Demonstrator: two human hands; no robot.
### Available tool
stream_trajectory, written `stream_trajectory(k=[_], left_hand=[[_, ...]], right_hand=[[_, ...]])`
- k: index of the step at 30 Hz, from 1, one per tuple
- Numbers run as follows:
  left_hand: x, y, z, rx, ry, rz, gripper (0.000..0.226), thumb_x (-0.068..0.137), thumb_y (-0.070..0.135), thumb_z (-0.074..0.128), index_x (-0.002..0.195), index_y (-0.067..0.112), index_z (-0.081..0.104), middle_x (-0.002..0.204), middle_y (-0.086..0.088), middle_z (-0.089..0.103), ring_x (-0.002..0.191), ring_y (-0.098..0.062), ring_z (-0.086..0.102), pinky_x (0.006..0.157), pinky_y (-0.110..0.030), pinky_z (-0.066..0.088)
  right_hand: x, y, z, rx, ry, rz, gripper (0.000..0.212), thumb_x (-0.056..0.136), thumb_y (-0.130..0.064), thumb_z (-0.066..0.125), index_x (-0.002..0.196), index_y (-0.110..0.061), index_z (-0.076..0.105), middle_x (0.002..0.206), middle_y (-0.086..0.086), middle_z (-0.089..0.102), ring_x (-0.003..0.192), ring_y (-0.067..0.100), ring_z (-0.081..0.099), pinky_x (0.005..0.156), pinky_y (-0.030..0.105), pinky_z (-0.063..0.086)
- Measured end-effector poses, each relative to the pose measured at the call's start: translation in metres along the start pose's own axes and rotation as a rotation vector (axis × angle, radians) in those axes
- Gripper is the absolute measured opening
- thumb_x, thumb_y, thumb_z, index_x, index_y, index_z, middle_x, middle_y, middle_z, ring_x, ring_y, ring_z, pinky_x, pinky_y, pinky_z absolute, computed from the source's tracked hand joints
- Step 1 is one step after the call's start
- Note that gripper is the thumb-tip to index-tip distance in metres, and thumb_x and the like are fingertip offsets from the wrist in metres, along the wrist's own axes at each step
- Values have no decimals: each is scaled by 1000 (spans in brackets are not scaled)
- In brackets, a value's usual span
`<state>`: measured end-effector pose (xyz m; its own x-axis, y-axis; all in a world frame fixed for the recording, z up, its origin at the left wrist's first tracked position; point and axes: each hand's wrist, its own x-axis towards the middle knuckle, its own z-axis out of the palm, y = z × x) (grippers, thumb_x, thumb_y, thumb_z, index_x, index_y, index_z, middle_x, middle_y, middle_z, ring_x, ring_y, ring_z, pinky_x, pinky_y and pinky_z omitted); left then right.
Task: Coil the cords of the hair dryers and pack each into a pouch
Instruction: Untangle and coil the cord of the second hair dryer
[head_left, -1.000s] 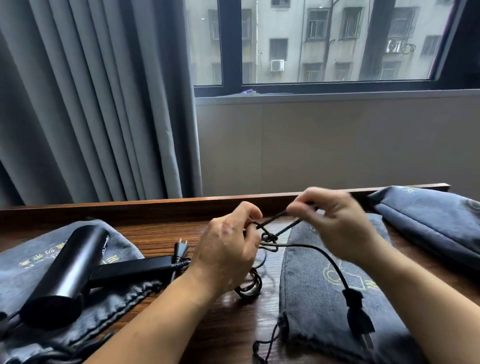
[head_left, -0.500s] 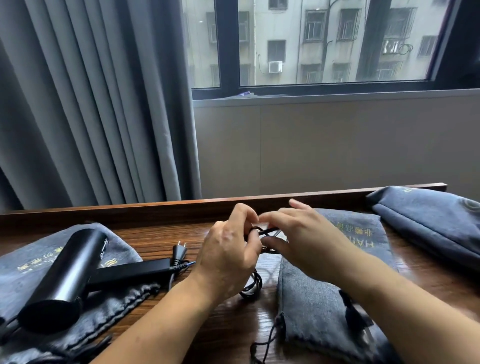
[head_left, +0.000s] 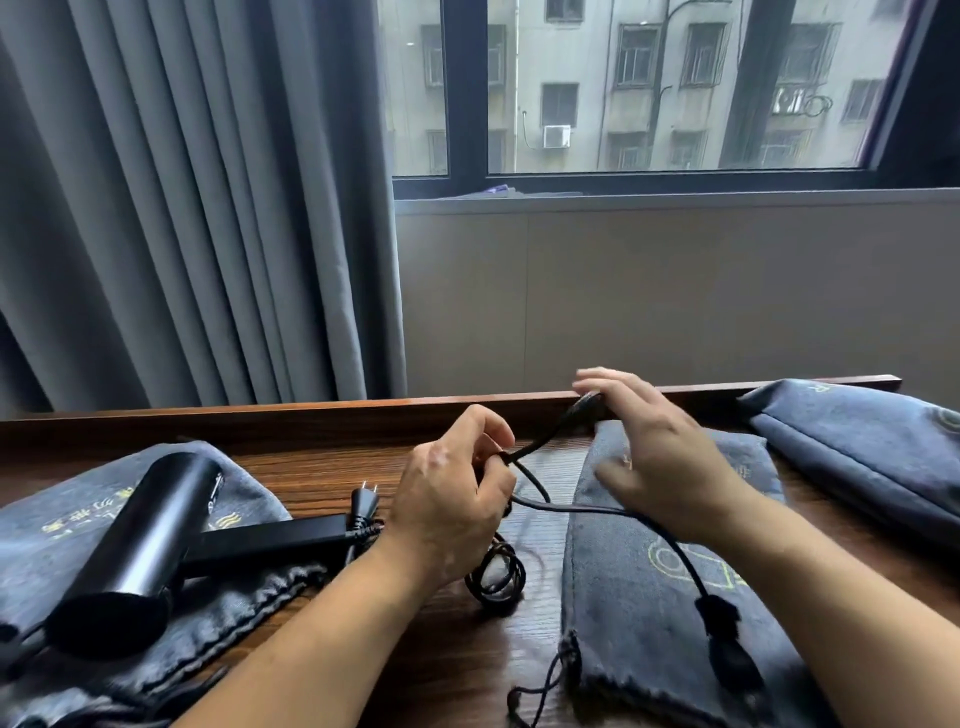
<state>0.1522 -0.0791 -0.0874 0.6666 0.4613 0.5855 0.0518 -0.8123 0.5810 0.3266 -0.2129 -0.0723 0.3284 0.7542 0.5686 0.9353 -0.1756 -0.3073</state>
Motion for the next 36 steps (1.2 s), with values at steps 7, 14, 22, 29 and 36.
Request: stream_trajectory(k=[7, 14, 22, 29, 36], left_hand=[[-1, 2, 3, 41, -40, 40, 17, 89, 10, 56, 97, 25, 54, 59, 3, 56, 53, -11, 49, 53, -15, 33], [-2, 6, 1, 17, -6, 24, 14, 89, 19, 55, 100, 27, 50, 73, 4, 65, 69, -7, 57, 62, -20, 39], [2, 11, 1, 45, 21, 68, 18, 87, 20, 52, 101, 31, 50, 88, 20, 59, 97, 4, 54, 103, -45, 44], [1, 5, 0, -1, 200, 46, 17, 86, 22, 62, 100, 21, 72, 85, 11, 72, 81, -5, 67, 77, -26, 55], [-2, 10, 6, 12, 220, 108, 13, 88, 16, 74, 99, 23, 72, 82, 12, 73, 75, -3, 69, 70, -25, 54]], right_hand=[[-1, -22, -21, -35, 30, -345, 71, 68, -18, 51, 139, -24, 58, 148, -8, 53, 145, 9, 38, 124, 49, 16], [7, -22, 11, -63, 28, -374, 35, 91, -48, 55, 82, -23, 78, 65, -7, 62, 58, 14, 57, 60, 24, 47], [2, 10, -9, 615, 94, -37, 20, 95, -33, 60, 78, -31, 71, 73, -12, 64, 72, 4, 56, 73, 20, 41], [5, 13, -11, 428, -75, 29, 21, 92, -35, 59, 80, -21, 70, 73, -9, 66, 72, 7, 59, 83, 27, 47], [-3, -39, 8, 73, -136, -158, 27, 89, -46, 58, 111, -31, 55, 99, -16, 67, 87, 4, 65, 81, 28, 53]])
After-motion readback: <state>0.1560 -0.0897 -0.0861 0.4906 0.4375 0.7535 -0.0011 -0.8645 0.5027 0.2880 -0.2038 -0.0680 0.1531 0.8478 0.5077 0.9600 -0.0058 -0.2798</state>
